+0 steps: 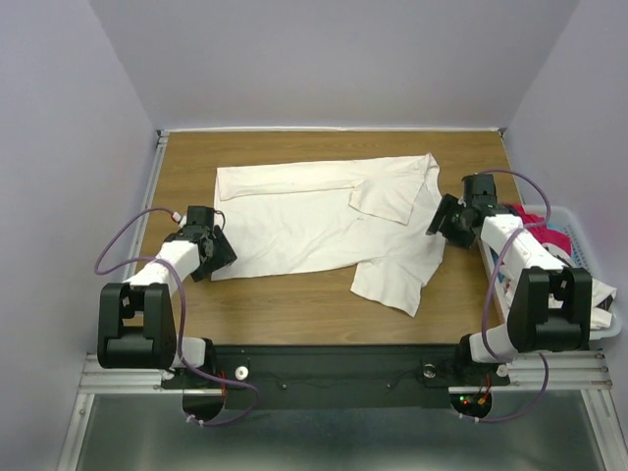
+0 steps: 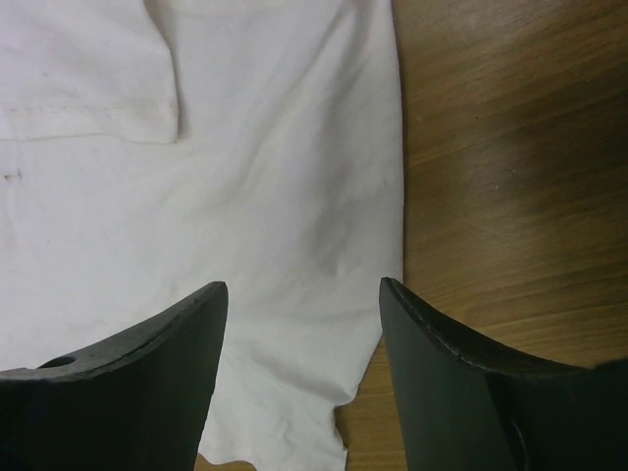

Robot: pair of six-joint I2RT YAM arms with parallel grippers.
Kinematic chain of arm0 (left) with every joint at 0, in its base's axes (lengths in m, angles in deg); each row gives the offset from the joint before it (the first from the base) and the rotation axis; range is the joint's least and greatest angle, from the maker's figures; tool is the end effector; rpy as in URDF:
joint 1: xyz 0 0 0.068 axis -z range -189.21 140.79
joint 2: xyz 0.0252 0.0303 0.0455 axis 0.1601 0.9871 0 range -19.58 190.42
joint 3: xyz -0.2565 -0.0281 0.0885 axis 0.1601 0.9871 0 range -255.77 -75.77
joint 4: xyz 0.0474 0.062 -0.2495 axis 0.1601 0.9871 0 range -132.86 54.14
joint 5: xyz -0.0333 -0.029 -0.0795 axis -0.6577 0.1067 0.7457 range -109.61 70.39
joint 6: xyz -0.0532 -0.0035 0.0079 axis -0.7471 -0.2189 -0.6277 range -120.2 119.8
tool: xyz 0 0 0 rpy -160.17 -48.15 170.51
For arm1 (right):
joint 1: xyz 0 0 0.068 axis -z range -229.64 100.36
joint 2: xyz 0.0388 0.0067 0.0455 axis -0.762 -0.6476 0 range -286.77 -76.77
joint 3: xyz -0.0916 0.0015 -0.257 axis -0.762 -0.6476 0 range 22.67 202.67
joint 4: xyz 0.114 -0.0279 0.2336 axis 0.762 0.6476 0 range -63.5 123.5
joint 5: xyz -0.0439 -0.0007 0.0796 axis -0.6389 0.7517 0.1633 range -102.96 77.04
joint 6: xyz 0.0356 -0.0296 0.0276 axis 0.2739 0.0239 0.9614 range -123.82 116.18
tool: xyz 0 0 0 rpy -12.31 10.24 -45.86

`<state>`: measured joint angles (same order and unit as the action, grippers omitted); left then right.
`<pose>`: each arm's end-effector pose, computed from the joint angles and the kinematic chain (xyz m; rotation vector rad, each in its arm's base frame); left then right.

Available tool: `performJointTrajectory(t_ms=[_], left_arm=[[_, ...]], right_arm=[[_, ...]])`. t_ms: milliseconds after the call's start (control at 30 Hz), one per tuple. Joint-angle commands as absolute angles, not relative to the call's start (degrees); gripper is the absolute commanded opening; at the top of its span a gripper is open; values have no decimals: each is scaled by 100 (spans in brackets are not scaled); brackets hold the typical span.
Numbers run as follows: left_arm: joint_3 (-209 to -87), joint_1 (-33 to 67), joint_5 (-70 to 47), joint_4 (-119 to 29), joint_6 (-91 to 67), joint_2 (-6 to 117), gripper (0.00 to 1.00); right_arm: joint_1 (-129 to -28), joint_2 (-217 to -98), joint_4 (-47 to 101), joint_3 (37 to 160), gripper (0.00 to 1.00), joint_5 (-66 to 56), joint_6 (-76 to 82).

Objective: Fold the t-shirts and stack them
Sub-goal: Fold the tshirt

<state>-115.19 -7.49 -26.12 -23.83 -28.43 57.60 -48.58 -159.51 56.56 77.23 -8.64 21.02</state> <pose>0.2517 -0.0036 0.1768 -0.6274 2.4750 -0.0568 0.2886 -0.0027 0.2195 0.5562 2.5435 0.2486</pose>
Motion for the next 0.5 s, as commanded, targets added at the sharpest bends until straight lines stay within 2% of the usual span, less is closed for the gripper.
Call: performJointTrajectory(t_ms=[0, 233, 467], left_arm=[[-11462, -605, -2867, -2265, -3008, 5890, 77], [-11418, -376, -3183, -2106, -3193, 5890, 74], [-11277, -385, -3245, -2159, -3272, 5864, 64]], right_arm=[[-4850, -15737, 5612, 7716, 69, -997, 2017], [-4850, -15745, 5612, 7637, 69, -1067, 2017], [-4850, -15824, 5620, 7549, 68, -1261, 2079]])
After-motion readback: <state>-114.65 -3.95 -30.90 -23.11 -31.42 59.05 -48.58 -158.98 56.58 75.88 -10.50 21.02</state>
